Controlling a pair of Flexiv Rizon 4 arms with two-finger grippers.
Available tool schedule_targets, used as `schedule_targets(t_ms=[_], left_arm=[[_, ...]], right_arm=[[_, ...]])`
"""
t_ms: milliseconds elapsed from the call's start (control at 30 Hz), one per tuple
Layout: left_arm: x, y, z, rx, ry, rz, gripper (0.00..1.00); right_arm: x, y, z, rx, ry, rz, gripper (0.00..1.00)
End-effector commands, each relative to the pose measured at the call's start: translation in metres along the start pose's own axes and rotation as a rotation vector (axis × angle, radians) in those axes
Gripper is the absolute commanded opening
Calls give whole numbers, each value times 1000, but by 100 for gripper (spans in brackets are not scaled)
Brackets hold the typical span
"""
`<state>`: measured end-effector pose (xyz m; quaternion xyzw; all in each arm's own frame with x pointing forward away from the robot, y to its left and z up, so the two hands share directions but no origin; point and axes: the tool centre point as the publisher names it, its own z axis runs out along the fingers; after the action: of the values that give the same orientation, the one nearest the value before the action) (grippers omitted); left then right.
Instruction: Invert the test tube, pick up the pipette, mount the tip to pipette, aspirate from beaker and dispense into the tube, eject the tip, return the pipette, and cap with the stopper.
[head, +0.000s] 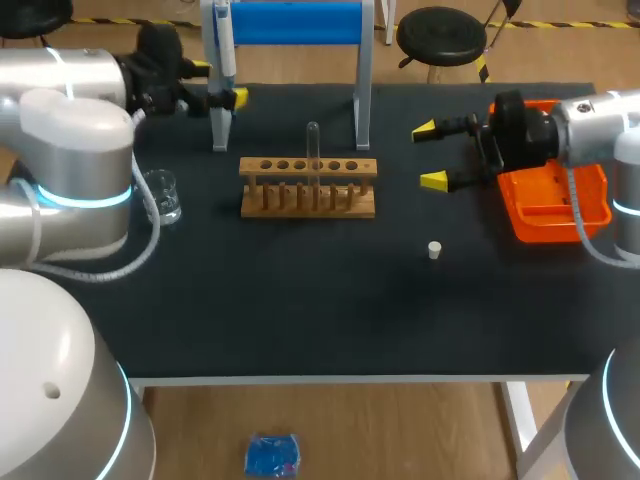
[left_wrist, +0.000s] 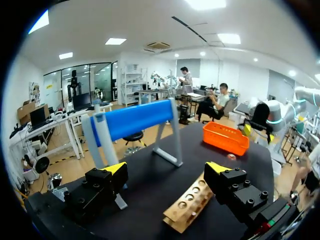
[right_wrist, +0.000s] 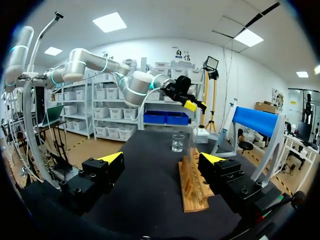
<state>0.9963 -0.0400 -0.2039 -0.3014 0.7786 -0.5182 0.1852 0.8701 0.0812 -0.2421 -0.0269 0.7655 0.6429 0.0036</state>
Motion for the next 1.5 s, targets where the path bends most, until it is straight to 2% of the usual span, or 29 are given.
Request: schedule_targets(t_ms=[33,300,533,800,900,967,1500], left_arm=[[29,15,-6,35,7,24,100],[59,34,-9,30,74,84,100],[73,47,-9,19,127,104,100],[72,59,-9,23,126,76,100],[71,60,-9,25,130,78,100],[71,60,-9,-3,115,95,100],[71,60,-9,-3,115,95,100]], right_arm=[[0,0,0,1,-1,-1,100],[0,0,0,1,-1,-1,100],[0,0,0,1,-1,-1,100],[0,0,0,1,-1,-1,100],[0,0,0,1,-1,-1,100],[0,0,0,1,-1,-1,100],[0,0,0,1,-1,-1,100]])
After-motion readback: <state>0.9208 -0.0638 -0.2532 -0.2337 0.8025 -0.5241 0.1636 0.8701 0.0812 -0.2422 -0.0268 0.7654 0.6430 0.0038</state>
